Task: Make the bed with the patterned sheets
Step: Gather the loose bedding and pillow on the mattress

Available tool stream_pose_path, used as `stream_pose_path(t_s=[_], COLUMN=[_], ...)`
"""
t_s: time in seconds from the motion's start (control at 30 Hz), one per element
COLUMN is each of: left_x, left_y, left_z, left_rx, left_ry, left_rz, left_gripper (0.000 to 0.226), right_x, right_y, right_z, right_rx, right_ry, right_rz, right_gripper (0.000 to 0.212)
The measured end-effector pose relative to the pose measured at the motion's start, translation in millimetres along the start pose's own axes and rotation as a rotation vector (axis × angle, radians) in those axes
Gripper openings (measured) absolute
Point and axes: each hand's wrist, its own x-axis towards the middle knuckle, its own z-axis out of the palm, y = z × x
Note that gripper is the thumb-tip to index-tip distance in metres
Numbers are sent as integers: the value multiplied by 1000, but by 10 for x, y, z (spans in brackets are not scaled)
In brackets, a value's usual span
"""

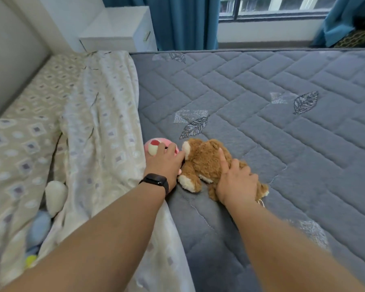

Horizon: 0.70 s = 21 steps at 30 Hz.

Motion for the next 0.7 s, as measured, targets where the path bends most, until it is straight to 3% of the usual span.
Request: stream_pose_path(t_s=[0.17, 0.27, 0.37, 0.4, 0.47, 0.53, 0.7], left_x=[-962, -1671, -2237, -2315, -2554, -2842, -3614], left_y=[-20, -27, -77, -55, -14, 66, 284], left_z=[12, -97, -817, -1029, -1870, -2759, -4166], left_rx=[-87, -139, -70, -91, -190, -329, -841], left_ry=[-168, -99, 37, 89, 195, 244, 338], left_rz=[83, 257, 439, 470, 488, 446, 204], left_gripper=[50, 55, 60, 61, 69, 72, 61], right_x=[-758, -1608, -2293, -2486, -3093, -3690, -4484], right_y=[270, 555, 913, 949, 1110, 1203, 1182], right_z=[91, 217, -333, -484, -1176, -1919, -3162], right_rx=[61, 255, 486, 553, 628, 724, 1001], right_ry=[-201, -332, -465, -484, -386, -352, -172], right_rz=[37, 54, 201, 155, 119, 236, 246], right_gripper=[77, 78, 100, 100, 98, 107, 112])
